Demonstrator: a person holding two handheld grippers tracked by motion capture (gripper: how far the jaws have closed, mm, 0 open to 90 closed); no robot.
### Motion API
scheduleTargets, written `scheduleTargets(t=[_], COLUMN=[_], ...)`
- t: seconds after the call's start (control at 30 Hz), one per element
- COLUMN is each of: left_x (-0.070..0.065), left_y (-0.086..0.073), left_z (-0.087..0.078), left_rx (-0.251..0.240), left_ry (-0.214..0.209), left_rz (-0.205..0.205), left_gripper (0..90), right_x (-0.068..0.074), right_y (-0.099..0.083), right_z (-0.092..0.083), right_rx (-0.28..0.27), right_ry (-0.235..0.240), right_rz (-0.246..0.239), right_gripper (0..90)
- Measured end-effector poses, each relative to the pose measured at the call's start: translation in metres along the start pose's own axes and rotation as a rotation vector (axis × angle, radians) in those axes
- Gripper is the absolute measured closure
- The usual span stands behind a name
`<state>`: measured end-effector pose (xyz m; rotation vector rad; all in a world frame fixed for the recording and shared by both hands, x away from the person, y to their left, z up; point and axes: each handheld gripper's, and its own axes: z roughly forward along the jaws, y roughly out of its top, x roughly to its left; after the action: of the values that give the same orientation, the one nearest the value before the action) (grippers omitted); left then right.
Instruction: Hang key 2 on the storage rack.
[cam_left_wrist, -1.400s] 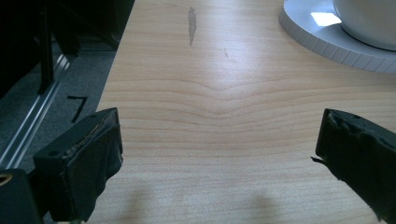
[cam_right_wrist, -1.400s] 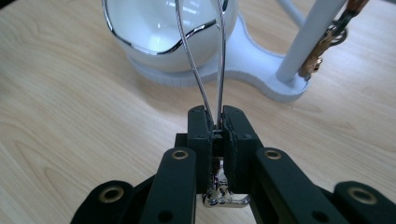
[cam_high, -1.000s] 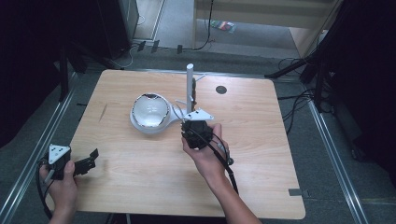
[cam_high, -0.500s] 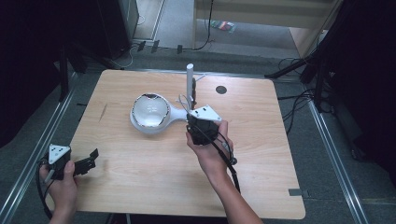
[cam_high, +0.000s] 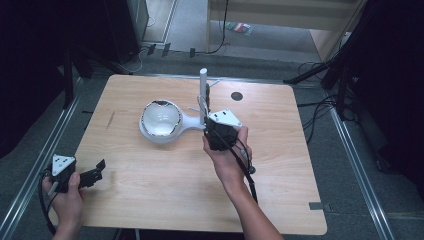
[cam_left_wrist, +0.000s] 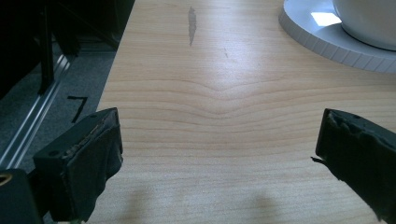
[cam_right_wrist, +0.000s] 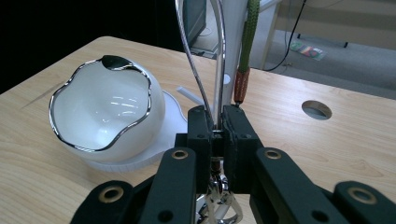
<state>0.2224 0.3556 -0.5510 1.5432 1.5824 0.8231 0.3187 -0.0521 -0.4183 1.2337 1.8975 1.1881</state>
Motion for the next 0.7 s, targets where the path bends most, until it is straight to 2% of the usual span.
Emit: scheduleTargets(t=[0.33,0.7], left_x=[0.000,0.000], left_y=[0.000,0.000], left_z=[0.000,0.000], left_rx=[-0.002,-0.001], left_ry=[0.001,0.000], left_rz=[-0.001,-0.001], left_gripper=[0.9,0.9], right_x=[-0.002,-0.008], right_y=[-0.001,-0.005], right_z=[0.011,0.024], right_rx=[0.025,0.056], right_ry=[-0.008,-0.016], right_rz=[0.006,0.033], right_gripper=[83.5,83.5])
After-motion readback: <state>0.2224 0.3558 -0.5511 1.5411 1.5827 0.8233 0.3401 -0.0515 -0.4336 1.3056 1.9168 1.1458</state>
